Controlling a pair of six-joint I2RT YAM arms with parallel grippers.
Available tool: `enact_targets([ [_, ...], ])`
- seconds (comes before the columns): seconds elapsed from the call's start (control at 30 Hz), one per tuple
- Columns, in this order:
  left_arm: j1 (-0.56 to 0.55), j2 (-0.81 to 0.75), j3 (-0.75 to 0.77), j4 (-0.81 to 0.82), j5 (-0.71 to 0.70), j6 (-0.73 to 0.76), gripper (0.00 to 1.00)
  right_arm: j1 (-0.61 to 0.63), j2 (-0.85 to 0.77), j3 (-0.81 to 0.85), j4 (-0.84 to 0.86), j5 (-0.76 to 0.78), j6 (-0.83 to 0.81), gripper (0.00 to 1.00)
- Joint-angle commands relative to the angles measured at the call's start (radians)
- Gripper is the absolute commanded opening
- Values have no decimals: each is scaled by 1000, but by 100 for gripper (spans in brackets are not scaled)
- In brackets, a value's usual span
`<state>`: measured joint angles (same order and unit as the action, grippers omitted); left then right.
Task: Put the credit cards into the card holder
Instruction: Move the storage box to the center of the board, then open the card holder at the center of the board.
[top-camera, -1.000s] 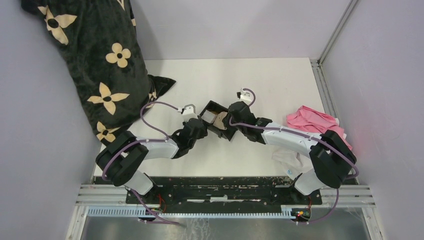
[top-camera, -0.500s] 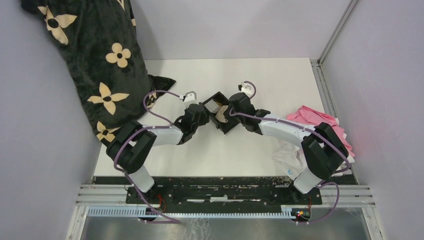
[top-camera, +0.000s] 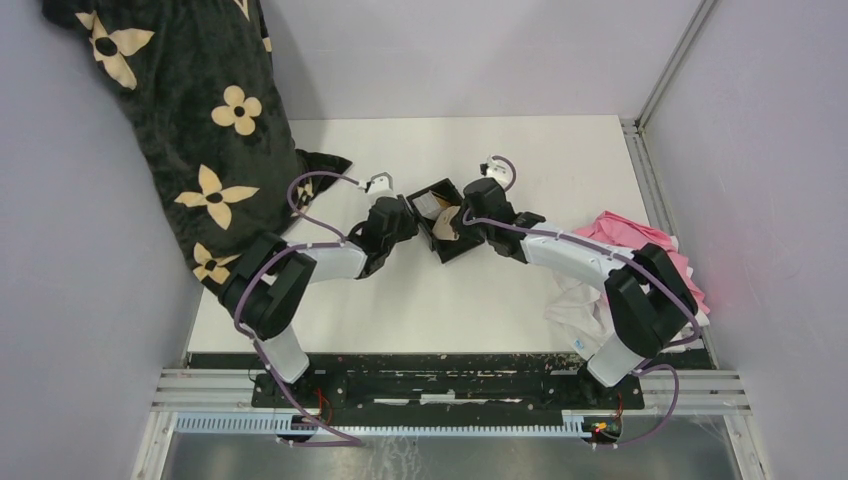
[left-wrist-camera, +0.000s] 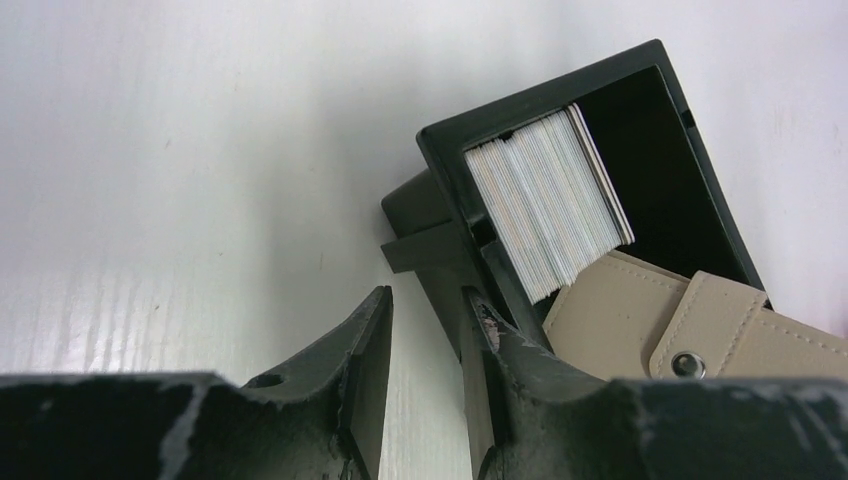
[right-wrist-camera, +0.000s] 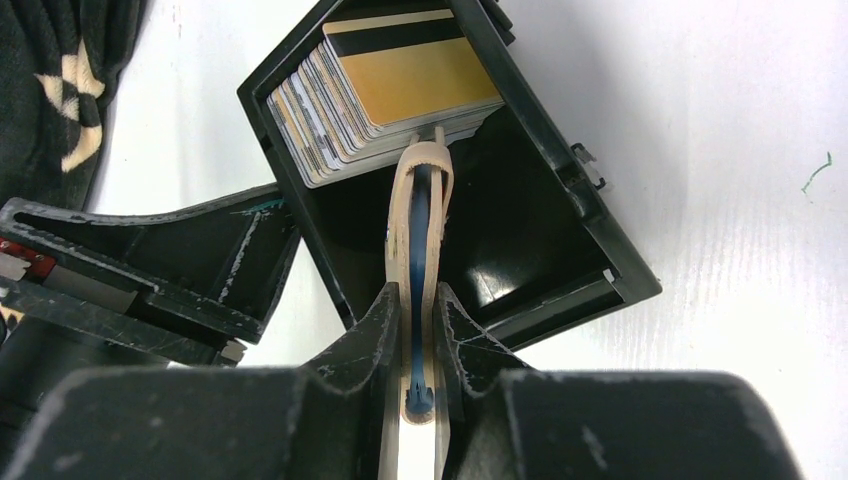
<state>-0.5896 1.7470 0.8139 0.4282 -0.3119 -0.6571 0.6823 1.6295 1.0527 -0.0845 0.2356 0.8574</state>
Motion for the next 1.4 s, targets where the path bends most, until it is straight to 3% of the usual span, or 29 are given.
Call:
enact_targets([
  [0.0, 0, -132, -53, 40, -10, 5, 39, -1, -96, 8, 7, 5, -18, 1],
  [0.2, -3, -280, -123, 2, -4, -25, 44, -1, -204, -38, -21, 13, -15, 1],
  [0.37, -29, -422, -198, -25, 14, -48, 55, 3, -334, -128, 5, -3, 31, 1],
  [0.57, -65, -577, -342, 29, 136, -122, 65, 16, -454, -317, 185, -55, 139, 1],
  [0.8, -92, -698, -500, 201, 287, -248, 67, 36, -492, -448, 402, -80, 244, 1],
  [1.03, -125, -719, -550, 279, 311, -290, 68, 50, -474, -544, 612, -90, 343, 1],
  [1.37, -127, -650, -550, 375, 310, -331, 68, 67, -458, -583, 722, -117, 422, 1],
])
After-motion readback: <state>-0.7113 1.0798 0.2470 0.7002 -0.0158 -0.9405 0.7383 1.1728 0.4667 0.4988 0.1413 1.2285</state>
